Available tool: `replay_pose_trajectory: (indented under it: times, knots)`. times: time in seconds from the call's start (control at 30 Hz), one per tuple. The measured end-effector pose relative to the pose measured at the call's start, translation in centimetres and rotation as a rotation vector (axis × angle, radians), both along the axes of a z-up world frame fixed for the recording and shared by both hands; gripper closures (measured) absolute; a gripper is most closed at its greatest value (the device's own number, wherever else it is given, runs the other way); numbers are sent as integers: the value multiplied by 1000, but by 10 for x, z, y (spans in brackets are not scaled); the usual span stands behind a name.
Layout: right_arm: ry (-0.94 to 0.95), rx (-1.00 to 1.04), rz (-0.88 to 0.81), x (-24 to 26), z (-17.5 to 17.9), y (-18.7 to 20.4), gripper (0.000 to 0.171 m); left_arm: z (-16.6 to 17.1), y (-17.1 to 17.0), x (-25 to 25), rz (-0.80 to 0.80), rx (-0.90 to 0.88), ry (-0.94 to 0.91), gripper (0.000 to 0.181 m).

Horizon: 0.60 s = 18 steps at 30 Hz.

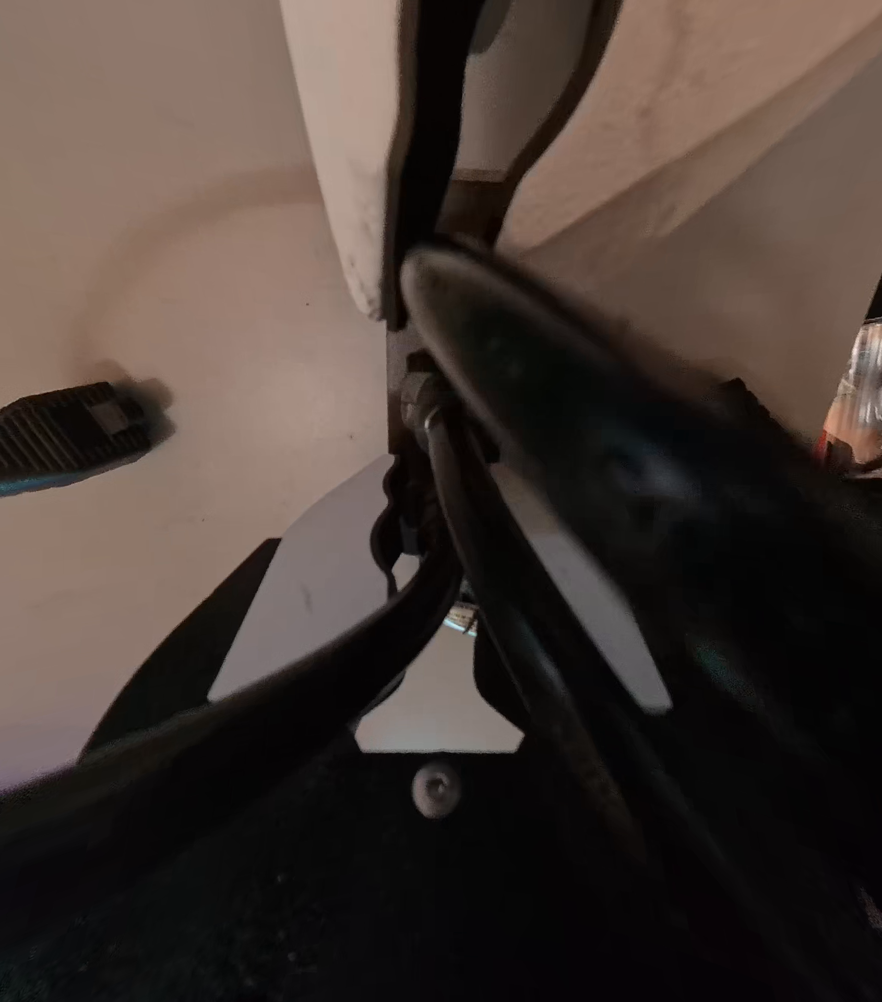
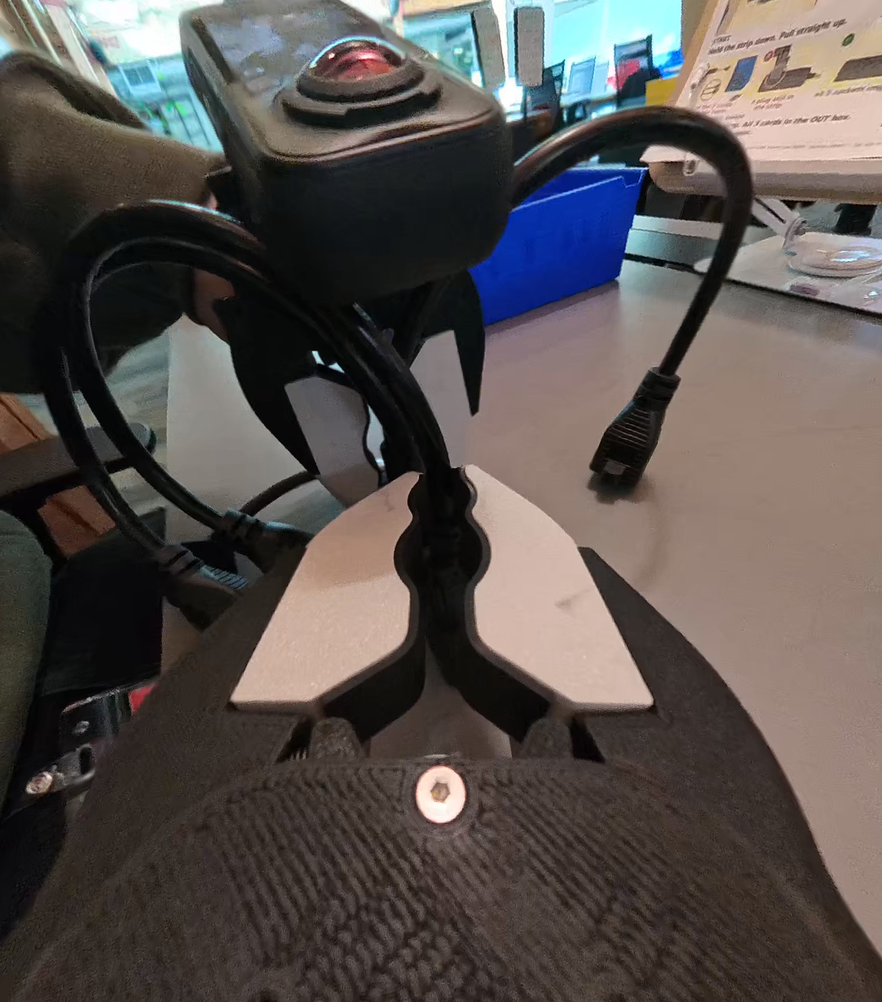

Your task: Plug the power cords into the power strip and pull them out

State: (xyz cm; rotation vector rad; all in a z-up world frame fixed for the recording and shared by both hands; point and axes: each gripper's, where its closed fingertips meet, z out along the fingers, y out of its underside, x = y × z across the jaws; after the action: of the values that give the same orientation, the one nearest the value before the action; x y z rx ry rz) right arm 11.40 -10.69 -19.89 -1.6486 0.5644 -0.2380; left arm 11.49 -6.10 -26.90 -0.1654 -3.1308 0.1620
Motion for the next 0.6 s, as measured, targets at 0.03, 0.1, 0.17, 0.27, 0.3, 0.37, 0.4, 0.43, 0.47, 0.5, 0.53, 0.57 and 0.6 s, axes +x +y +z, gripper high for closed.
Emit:
replay_pose_trajectory:
  times: [0.03, 0.1, 0.17, 0.27, 0.3, 0.37, 0.4, 0.43, 0.47, 0.5, 0.53, 0.57, 0.6]
  knots:
    - [-12, -28, -5, 1, 0, 0, 162, 0, 0, 0, 13, -5, 1, 155]
    - [-3, -14, 5, 5, 0, -1, 162, 0, 0, 0, 33, -14, -2, 156]
    - [11, 2, 4, 6, 0, 0, 162, 0, 0, 1, 60, -31, 2, 157]
    - [-12, -94, 37, -1, -1, -1, 162, 0, -1, -2, 63, -34, 5, 156]
    - [-1, -108, 51, 0, -1, -3, 162, 0, -1, -2, 72, -32, 5, 156]
    - [40, -79, 55, 8, 0, -4, 163, 0, -2, 1, 103, -23, 5, 155]
    - [49, -54, 61, 8, 1, -1, 163, 0, -2, 1, 103, -11, 6, 156]
    - [50, -39, 81, 3, 2, 1, 163, 0, -2, 0, 90, 0, 9, 156]
    - [59, -33, 82, 2, 1, 0, 163, 0, -2, -1, 76, 11, 4, 156]
    - [70, -16, 81, 2, 1, -1, 163, 0, -2, -1, 77, 23, 2, 156]
    - [80, 8, 75, 3, 2, -1, 164, 0, -2, 0, 80, 36, 4, 157]
    - [84, 28, 68, 5, 2, -1, 163, 0, -2, 0, 80, 50, 2, 157]
    - [97, 52, 69, 6, 3, 0, 164, 0, -2, 0, 81, 65, -3, 158]
